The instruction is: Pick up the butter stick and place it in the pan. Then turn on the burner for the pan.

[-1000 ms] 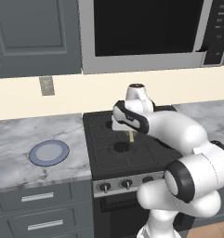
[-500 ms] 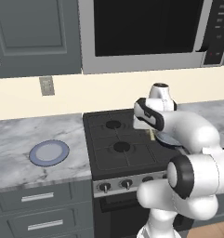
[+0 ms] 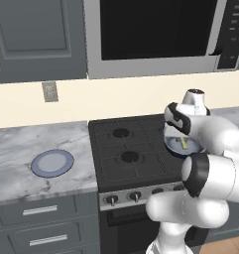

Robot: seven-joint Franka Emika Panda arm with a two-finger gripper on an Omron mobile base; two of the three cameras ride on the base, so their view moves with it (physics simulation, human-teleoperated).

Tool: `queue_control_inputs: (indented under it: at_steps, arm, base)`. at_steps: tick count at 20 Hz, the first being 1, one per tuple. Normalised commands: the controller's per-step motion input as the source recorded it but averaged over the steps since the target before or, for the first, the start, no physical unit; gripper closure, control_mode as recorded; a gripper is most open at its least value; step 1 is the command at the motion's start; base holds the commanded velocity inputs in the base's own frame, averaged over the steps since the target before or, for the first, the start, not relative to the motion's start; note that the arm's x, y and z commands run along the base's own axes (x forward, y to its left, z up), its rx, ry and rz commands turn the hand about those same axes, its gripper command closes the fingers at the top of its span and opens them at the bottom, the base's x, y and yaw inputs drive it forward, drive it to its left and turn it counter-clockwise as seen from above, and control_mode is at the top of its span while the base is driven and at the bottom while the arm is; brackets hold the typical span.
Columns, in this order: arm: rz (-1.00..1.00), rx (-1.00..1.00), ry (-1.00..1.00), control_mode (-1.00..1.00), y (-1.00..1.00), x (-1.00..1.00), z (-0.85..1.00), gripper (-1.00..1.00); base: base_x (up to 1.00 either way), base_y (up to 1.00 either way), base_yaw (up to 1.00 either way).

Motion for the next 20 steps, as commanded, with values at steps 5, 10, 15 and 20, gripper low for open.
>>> queue_control_inputs:
  at_steps: [5, 10, 15, 20]
  arm:
    - [0.0, 0.0, 0.0, -1.0, -0.68, 0.2, 0.0, 1.0]
    - [0.02, 0.01, 0.01, -1.0, -0.47, 0.37, -0.05, 1.0]
    - [0.0, 0.0, 0.0, -1.0, -0.23, 0.4, -0.23, 1.0]
    - [0.0, 0.0, 0.0, -1.0, -0.18, 0.3, -0.33, 1.0]
  base:
    - [0.0, 0.0, 0.0]
    - [0.0, 0.0, 0.0]
    - [0.0, 0.0, 0.0]
    - [0.0, 0.0, 0.0]
